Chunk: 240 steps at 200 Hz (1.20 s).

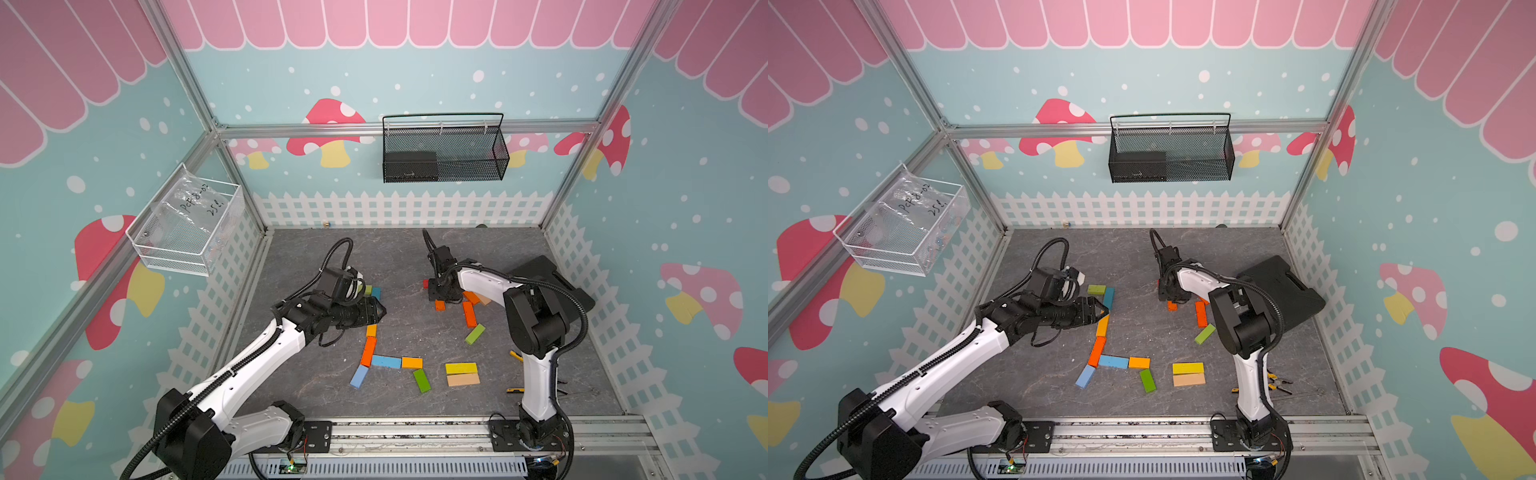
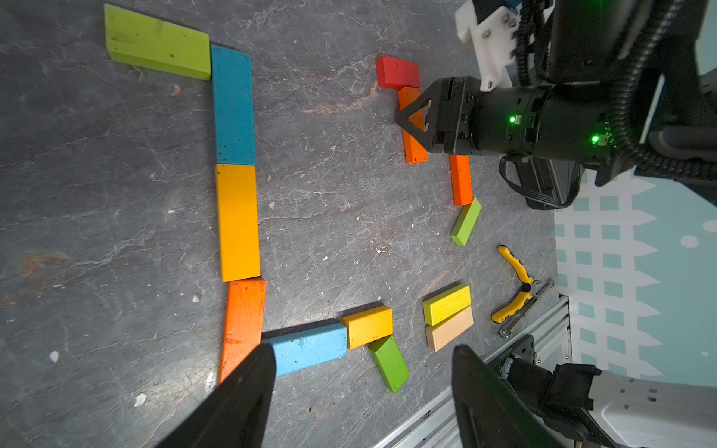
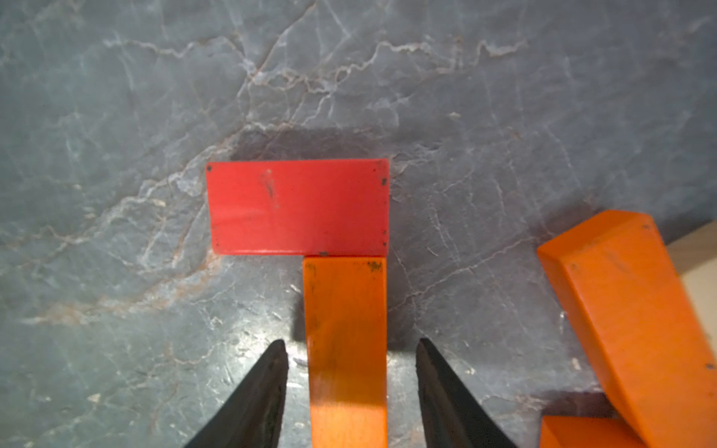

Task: Assemble a giraffe with building blocks
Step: Assemble the building block at the center of the board, then pick up the building block from the center of the board.

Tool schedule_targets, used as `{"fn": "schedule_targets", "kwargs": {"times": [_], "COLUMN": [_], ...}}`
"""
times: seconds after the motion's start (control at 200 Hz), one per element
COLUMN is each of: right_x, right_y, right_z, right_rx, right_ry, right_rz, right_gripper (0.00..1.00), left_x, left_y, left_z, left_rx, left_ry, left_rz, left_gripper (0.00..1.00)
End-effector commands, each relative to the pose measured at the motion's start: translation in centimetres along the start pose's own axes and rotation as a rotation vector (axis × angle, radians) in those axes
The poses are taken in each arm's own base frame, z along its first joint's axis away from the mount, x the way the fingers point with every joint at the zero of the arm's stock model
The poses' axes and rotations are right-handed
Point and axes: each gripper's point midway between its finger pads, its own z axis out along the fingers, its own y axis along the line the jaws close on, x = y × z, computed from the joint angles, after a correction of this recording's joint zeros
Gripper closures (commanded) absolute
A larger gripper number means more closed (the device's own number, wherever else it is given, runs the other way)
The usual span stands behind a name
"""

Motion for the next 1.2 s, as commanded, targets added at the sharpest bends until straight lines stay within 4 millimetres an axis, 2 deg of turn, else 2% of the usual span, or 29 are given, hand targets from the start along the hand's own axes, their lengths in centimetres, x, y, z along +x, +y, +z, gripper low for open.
{"fn": "schedule_targets", "kwargs": {"times": [0.0,0.095,0.115,0.165,0.25,0.32,0.505,0.7,0.841,1.021,1.196], "right_x": [-0.7,-0.8,-1.2,-1.2,-0.1,1.4,6.4,8.7,9.2,8.2,7.3], "right_y": [0.2,0.5,0.6,0.1,-1.2,-2.5,-5.2,-7.4,-8.4,-8.9,-9.1], "right_z": [-2.7,-4.9,-6.4,-7.9,-9.7,-10.1,-8.6,-7.9,-6.9,-5.6,-4.0], "right_rx": [-0.004,-0.019,-0.030,-0.027,0.005,0.025,0.057,0.061,0.059,0.039,0.035], "right_ry": [-0.040,-0.068,-0.095,-0.113,-0.123,-0.102,-0.014,0.003,0.008,0.010,0.022], "right_rz": [-0.004,-0.017,-0.016,-0.014,-0.014,-0.012,0.003,0.041,0.055,0.045,0.031], "right_gripper": [0.40,0.38,0.38,0.38,0.37,0.38,0.38,0.38,0.38,0.38,0.45], "left_x": [-0.9,-0.9,-1.0,-1.0,-1.1,-1.0,-0.5,0.2,1.2,1.6,1.4], "left_y": [-0.3,-0.4,-0.4,-0.6,-0.8,-0.9,-1.9,-4.0,-5.0,-5.5,-5.5], "left_z": [-0.7,-0.9,-1.0,-1.2,-1.4,-1.3,-0.7,0.2,0.9,1.2,1.1], "left_rx": [-0.001,0.001,0.002,0.008,0.014,0.018,0.033,0.060,0.071,0.070,0.063], "left_ry": [-0.029,-0.030,-0.032,-0.034,-0.039,-0.033,-0.015,0.004,0.028,0.030,0.026], "left_rz": [0.022,0.022,0.022,0.025,0.024,0.020,0.033,0.062,0.072,0.074,0.075], "left_gripper": [0.25,0.25,0.25,0.25,0.25,0.25,0.25,0.25,0.25,0.25,0.25]}}
